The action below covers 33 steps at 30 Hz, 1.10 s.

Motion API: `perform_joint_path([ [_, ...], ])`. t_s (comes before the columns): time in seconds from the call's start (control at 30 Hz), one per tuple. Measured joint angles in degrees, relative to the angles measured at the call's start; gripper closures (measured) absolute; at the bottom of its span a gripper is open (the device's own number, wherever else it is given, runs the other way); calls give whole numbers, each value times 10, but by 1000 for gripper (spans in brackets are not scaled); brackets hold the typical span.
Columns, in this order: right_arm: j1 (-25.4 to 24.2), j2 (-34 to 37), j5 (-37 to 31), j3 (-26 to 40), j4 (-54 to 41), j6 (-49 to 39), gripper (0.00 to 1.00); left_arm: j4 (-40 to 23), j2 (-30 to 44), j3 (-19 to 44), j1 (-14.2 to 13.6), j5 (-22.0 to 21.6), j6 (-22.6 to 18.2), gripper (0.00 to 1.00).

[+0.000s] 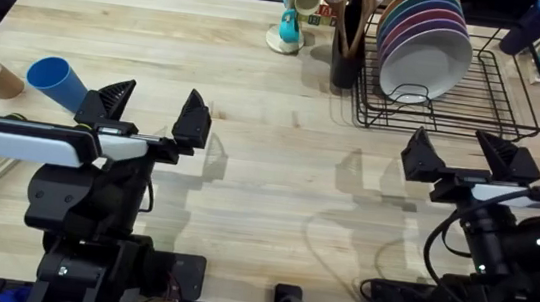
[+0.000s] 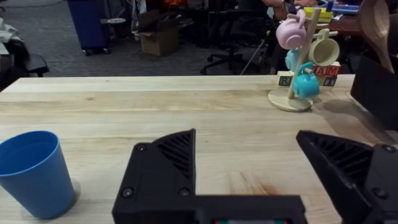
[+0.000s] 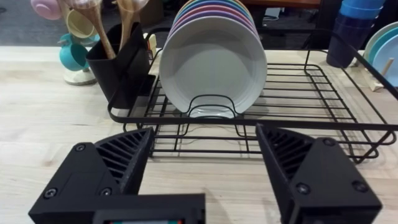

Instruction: Pick up the cup on the table and put them onto the rack.

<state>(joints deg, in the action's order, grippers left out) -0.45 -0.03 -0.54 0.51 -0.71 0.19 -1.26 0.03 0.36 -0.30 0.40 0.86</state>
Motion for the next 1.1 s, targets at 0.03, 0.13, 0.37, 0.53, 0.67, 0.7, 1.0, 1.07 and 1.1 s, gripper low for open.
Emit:
perform_joint_path([
  [0.03, 0, 0, 0, 0, -1, 0, 5, 0, 0, 0, 0, 0, 0, 6],
  [0.13, 0, 0, 0, 0, -3, 0, 4, -1, 0, 0, 0, 0, 0, 6],
  [0.37, 0, 0, 0, 1, -5, 0, 4, -2, 0, 0, 0, 0, 0, 6],
  [0.53, -1, 0, -7, 1, -5, -6, 5, 2, 0, 0, 0, -14, 0, 4],
  [0.67, -2, 0, -8, 5, -20, -9, 5, -6, 0, 1, 0, -19, 7, 6],
  [0.7, -2, 0, -10, 10, -30, -9, 5, -25, 0, 5, 0, -20, 12, 5],
  [1.0, -2, 76, -17, 157, -193, -15, 6, -181, 48, 160, 0, -32, 28, 4],
  [1.07, -2, 164, -17, 264, -237, -15, 6, -237, 129, 264, 0, -44, 30, 4],
  [1.1, -2, 190, -17, 294, -253, -15, 6, -252, 154, 290, 0, -46, 30, 4],
])
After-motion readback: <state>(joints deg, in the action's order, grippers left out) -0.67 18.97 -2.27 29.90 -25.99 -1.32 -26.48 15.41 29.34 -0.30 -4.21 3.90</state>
